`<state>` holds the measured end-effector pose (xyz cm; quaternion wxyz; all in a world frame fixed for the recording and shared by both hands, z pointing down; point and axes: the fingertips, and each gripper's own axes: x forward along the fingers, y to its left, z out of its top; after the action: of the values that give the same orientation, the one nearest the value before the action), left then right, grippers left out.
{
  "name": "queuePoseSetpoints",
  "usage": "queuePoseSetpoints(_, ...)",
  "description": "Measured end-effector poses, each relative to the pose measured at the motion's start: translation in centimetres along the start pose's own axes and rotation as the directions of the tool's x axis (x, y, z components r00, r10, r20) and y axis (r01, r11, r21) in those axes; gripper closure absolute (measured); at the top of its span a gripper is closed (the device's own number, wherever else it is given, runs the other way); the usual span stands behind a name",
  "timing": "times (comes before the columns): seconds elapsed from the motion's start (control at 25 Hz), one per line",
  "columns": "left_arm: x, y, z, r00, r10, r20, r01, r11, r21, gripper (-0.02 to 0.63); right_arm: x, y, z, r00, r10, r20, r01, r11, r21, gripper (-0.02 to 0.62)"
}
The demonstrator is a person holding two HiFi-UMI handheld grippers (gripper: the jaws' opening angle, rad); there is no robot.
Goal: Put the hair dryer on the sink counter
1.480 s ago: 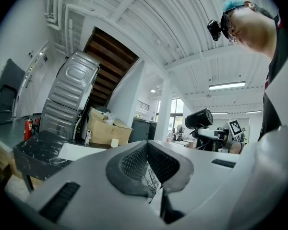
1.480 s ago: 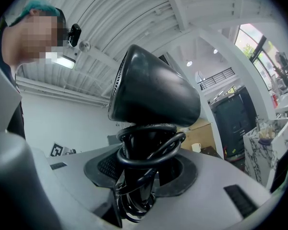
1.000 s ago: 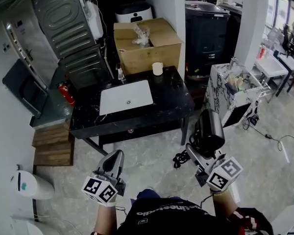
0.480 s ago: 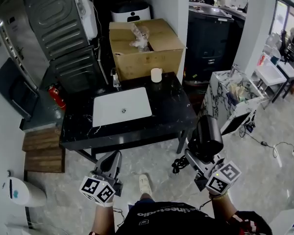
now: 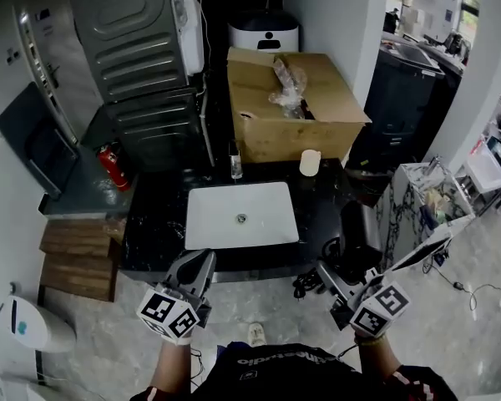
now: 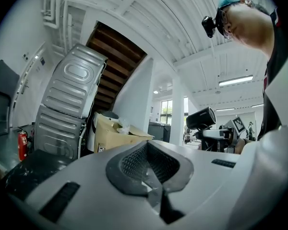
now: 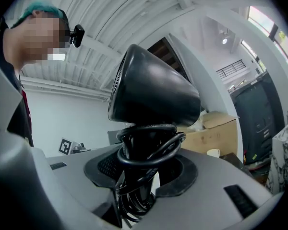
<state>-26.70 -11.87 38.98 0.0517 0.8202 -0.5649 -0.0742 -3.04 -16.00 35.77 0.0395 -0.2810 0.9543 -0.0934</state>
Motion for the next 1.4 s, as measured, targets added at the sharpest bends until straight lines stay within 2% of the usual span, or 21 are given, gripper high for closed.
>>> queuePoseSetpoints(0.16, 2.1, 4.1, 0.3, 1.0, -0.006, 0.008, 0.006, 1.0, -0.021, 0.592, 4.9, -0.3, -0.5, 1.0, 0.019, -0.012, -0.019, 1.0, 0.011, 0.393)
queuePoseSetpoints(0.36, 5.3, 6.3, -0.4, 0.998, -0.065, 0.0, 0.065, 0.995, -0.075, 0.592, 6.9, -2.5, -0.6, 0.999, -0.021, -0.03, 0.021, 1.0, 0.012, 0.393)
queuePoseSetpoints(0.48, 7.7, 5.6, -1.4, 0.995, -0.098, -0.027, 0.096, 0.992, -0.079, 0.592, 7.0, -4.3, 0.3, 0.999, -0.037, -0.004, 0.037, 0.998, 0.049, 0.393)
queuePoseSetpoints(0.6, 10.5, 4.7, -1.7, 0.991, -0.126, -0.045, 0.123, 0.99, -0.072, 0.592, 6.4, -6.8, 0.1, 0.997, -0.067, -0.042, 0.069, 0.997, 0.041, 0.393)
queuePoseSetpoints(0.84, 14.5, 1.1, -2.2, 0.985, -0.164, -0.05, 0.161, 0.985, -0.054, 0.592, 4.9, -11.4, 1.3, 0.996, -0.087, -0.03, 0.088, 0.996, 0.029, 0.393)
queuePoseSetpoints(1.0, 16.6, -0.3, -2.8, 0.982, -0.176, -0.068, 0.172, 0.984, -0.055, 0.592, 3.3, -15.0, 1.6, 0.988, -0.146, -0.047, 0.148, 0.988, 0.045, 0.393)
queuePoseSetpoints(1.2, 18.3, -0.8, -3.8, 0.98, -0.181, -0.079, 0.177, 0.982, -0.06, 0.592, 0.8, -20.8, -0.7, 0.95, -0.274, -0.153, 0.276, 0.961, -0.007, 0.393)
queuePoseSetpoints(1.4, 19.0, -0.3, -4.6, 0.98, -0.171, -0.097, 0.165, 0.984, -0.073, 0.592, -0.9, -26.6, -4.9, 0.873, -0.385, -0.299, 0.394, 0.918, -0.032, 0.393)
